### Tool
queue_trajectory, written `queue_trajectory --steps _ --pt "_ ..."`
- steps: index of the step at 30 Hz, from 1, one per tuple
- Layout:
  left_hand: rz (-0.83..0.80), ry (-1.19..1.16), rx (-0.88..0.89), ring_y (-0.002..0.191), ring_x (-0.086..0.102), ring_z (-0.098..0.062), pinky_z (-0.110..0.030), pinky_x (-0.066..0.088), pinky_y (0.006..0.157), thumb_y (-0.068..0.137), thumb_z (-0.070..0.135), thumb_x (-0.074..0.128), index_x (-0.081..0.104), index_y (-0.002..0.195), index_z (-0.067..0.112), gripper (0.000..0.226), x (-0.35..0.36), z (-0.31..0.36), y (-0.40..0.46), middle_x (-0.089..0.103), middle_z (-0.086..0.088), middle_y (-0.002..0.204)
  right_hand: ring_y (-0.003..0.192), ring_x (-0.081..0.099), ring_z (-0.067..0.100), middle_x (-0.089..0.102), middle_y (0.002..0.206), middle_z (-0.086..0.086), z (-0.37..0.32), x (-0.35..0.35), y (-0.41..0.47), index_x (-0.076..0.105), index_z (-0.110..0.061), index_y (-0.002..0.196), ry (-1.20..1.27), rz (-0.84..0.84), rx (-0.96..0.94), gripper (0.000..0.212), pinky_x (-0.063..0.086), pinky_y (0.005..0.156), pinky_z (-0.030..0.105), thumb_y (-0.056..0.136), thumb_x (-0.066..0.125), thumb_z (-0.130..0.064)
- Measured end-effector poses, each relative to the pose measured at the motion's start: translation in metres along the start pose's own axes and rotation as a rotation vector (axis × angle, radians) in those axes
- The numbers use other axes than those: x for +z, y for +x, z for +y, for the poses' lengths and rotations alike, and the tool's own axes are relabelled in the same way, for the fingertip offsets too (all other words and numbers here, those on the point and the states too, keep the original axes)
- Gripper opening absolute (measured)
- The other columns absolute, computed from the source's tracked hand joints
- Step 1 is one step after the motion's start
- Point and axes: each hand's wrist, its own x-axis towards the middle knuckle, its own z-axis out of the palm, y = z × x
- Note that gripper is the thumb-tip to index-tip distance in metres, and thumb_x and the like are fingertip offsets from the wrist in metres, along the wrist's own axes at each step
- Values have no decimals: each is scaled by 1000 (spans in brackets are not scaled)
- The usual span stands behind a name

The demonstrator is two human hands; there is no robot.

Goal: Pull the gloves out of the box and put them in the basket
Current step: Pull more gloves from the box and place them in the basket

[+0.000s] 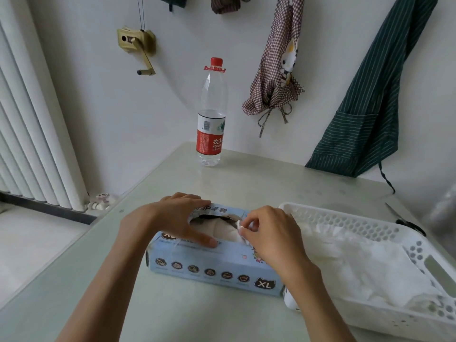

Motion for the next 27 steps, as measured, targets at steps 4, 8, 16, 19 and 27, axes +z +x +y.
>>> queue_trajectory --steps 4,8,16,19,27 --pt "20 42 13 144 12 -19 -43 11 116 60 80 59 16 149 37 107 0 2 0 18 10 156 69 64 5 71 75 -9 -6 -13 4 72 -26 79 581 -52 -32 7 51 67 20 82 72 -33" --pt "179 -115 120 142 15 -14 -44 15 116 54 78 57 23 145 41 104 -12 8 -8 22 13 154 56 63 2 70 65 -6 -5 -20 7 70 -19 81 803 4 3 5 48 61 12 83 72 -23" --pt "462 -470 335 78 67 3 -21 54 80 80 30 72 72 91 27 12 -15 26 -3 72 15 85 73 63 5 70 84 -3 3 -29 8 69 -24 98 834 -47 46 34 47 64 10 72 72 -45" --pt "458 -519 302 78 68 2 -25 55 82 79 22 74 71 87 27 10 -18 16 -6 73 15 84 86 56 0 58 100 -15 14 -27 6 59 -34 112 442 -222 52 51 42 67 12 67 74 -54" --pt "446 -515 342 77 68 0 -8 50 68 80 6 71 72 89 23 19 -26 2 -17 73 13 86 75 62 -2 68 75 -13 19 -29 9 68 -26 72 466 -24 -24 14 42 61 9 73 79 -35"
